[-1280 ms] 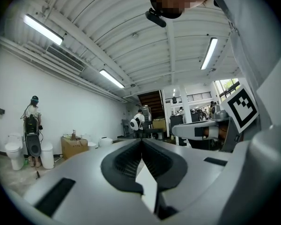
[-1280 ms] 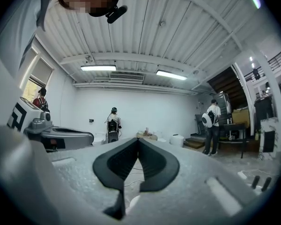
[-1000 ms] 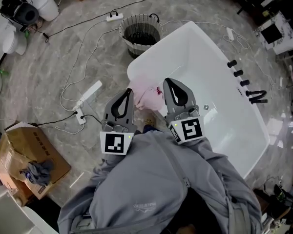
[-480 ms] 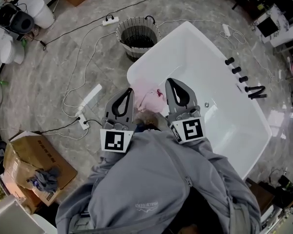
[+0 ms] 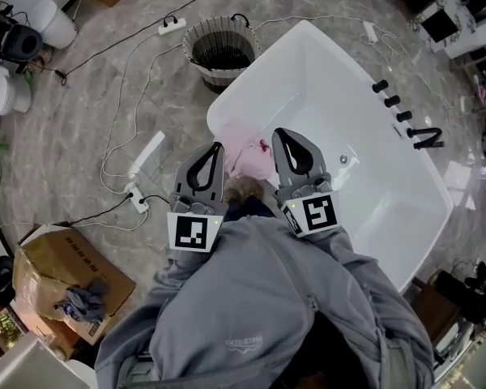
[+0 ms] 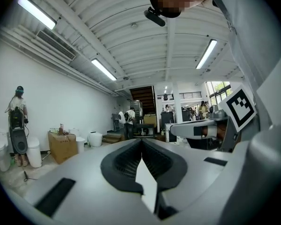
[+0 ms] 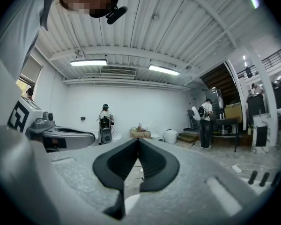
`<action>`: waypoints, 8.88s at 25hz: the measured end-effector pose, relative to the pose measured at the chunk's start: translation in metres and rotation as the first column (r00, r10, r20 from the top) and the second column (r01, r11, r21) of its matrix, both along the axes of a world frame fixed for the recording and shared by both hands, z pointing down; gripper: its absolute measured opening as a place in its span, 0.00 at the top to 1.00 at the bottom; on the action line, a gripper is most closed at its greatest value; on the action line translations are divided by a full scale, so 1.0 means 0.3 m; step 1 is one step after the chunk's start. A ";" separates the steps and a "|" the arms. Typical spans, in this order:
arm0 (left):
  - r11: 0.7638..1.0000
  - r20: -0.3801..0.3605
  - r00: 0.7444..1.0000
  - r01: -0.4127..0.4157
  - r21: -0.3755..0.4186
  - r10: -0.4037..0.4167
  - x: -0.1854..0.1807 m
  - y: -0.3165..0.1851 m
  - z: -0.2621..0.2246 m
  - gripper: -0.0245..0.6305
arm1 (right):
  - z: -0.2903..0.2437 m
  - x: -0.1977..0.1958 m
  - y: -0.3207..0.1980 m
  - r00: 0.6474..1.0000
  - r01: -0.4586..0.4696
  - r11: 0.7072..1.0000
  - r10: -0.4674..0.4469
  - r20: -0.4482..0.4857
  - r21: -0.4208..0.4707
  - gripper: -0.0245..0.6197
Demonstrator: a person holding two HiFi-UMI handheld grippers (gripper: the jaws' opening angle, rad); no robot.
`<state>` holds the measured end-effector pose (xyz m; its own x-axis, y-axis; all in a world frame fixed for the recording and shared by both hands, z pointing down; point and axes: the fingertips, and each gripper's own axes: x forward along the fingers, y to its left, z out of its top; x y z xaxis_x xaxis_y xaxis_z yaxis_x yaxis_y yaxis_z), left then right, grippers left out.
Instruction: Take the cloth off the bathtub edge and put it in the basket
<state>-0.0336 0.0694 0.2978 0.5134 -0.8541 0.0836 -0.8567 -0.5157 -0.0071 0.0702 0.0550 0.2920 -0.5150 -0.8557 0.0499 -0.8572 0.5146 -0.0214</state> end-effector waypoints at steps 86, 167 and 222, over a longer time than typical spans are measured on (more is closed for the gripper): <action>0.654 0.374 0.716 -0.152 -0.741 0.590 0.051 -0.044 1.624 0.37 | 1.803 0.003 0.179 0.861 0.257 0.135 -0.481 0.163 -0.957 0.14; 0.951 0.471 0.840 -0.154 -0.268 0.269 0.129 -0.008 0.180 0.81 | 0.022 -0.124 0.074 0.812 0.515 0.851 -0.522 -0.260 -0.099 0.84; 0.976 0.476 0.852 -0.172 -0.135 0.216 -0.938 -0.944 0.085 0.82 | -0.077 -1.191 -0.856 0.841 0.495 0.869 -0.475 -0.257 0.013 0.84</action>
